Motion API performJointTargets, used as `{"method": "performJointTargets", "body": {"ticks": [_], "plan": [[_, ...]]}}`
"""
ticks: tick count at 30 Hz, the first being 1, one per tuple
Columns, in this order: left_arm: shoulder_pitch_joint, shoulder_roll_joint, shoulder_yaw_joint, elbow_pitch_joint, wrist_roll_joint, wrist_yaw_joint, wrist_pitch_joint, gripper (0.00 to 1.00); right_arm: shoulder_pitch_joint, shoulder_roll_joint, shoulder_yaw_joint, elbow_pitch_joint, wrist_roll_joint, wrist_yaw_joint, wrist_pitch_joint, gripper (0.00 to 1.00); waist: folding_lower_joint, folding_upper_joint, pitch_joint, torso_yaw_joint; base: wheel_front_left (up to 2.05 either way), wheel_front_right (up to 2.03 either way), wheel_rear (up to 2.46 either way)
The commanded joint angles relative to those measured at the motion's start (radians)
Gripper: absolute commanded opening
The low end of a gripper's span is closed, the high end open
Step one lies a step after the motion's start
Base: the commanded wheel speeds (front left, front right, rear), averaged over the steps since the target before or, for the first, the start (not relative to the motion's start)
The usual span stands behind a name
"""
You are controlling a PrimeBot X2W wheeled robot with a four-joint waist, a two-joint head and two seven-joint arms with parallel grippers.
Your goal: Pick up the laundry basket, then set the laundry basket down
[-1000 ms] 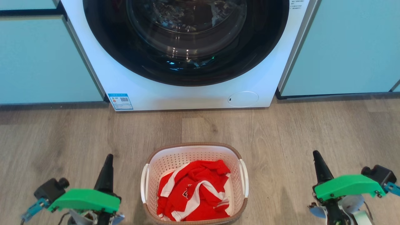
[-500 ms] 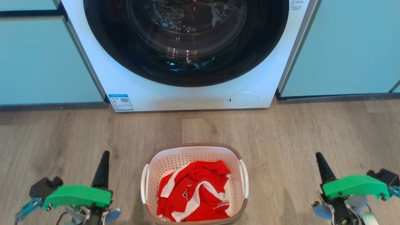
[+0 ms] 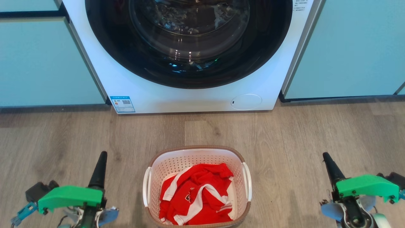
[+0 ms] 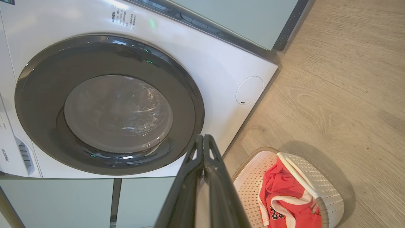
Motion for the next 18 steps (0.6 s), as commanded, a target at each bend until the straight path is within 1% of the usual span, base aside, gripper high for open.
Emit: {"method": "performJointTargets", "body": {"ticks": [1,18], "plan": [[-0.065,0.019,0.039,-0.022,-0.028,-0.01,0.011,0.0,-0.057,-0.016,0.005,-0.027,0.027,-0.001,0.009,0.0,-0.0001,0.0,0.0,0.0,0.0,0.0,0.0],[-0.098,0.019,0.081,0.005,-0.216,-0.019,0.062,0.0,-0.074,-0.015,-0.034,-0.015,0.195,-0.002,0.059,0.0,-0.0001,0.0,-0.005,0.001,0.0,0.0,0.0]]}}
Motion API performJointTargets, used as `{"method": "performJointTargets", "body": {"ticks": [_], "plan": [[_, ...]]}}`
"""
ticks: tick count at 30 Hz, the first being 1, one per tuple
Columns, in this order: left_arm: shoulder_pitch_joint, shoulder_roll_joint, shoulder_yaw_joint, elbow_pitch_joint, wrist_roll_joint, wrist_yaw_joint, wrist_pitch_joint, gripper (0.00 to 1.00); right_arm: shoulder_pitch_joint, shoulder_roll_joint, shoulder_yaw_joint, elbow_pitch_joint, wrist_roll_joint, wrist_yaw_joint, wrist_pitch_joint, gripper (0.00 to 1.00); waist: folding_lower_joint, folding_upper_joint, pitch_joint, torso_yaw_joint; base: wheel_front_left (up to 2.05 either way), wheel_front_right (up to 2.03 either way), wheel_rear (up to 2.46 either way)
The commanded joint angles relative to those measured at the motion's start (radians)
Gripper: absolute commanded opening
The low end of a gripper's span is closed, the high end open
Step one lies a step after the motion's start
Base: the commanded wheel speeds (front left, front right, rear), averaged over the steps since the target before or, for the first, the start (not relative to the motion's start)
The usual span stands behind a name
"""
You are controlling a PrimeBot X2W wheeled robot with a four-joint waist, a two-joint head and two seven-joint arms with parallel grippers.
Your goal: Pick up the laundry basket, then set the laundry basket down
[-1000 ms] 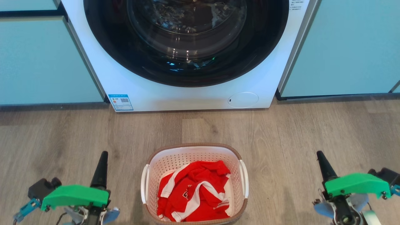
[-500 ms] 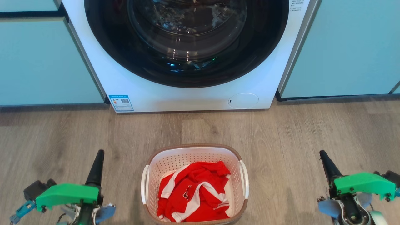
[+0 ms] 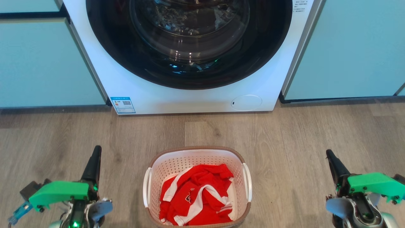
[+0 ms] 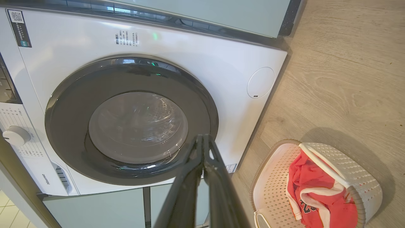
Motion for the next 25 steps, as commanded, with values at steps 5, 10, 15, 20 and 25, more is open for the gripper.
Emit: {"method": "performJointTargets", "body": {"ticks": [5,10,15,20,25], "plan": [[-0.07,0.019,0.046,-0.017,-0.073,-0.012,0.024,0.0,-0.06,-0.015,0.0,-0.026,0.067,-0.002,0.026,0.0,0.0,0.0,-0.001,0.0,0.0,0.0,0.0],[-0.079,0.018,0.059,-0.009,-0.128,-0.015,0.04,0.0,-0.065,-0.014,-0.012,-0.023,0.116,-0.002,0.041,0.0,0.0,0.0,-0.003,0.001,0.0,0.0,0.0],[-0.082,0.017,0.064,-0.007,-0.139,-0.016,0.045,0.0,-0.066,-0.013,-0.016,-0.022,0.126,-0.002,0.046,0.0,0.0,0.0,-0.003,0.001,0.0,0.0,0.0],[-0.082,0.016,0.066,-0.007,-0.138,-0.016,0.046,0.0,-0.066,-0.012,-0.018,-0.022,0.124,-0.002,0.047,0.0,0.0,0.0,-0.003,0.001,0.0,0.0,0.0],[-0.082,0.014,0.068,-0.007,-0.136,-0.016,0.048,0.0,-0.066,-0.01,-0.02,-0.021,0.123,-0.002,0.049,0.0,0.0,0.0,-0.003,0.001,0.0,0.0,0.0]]}}
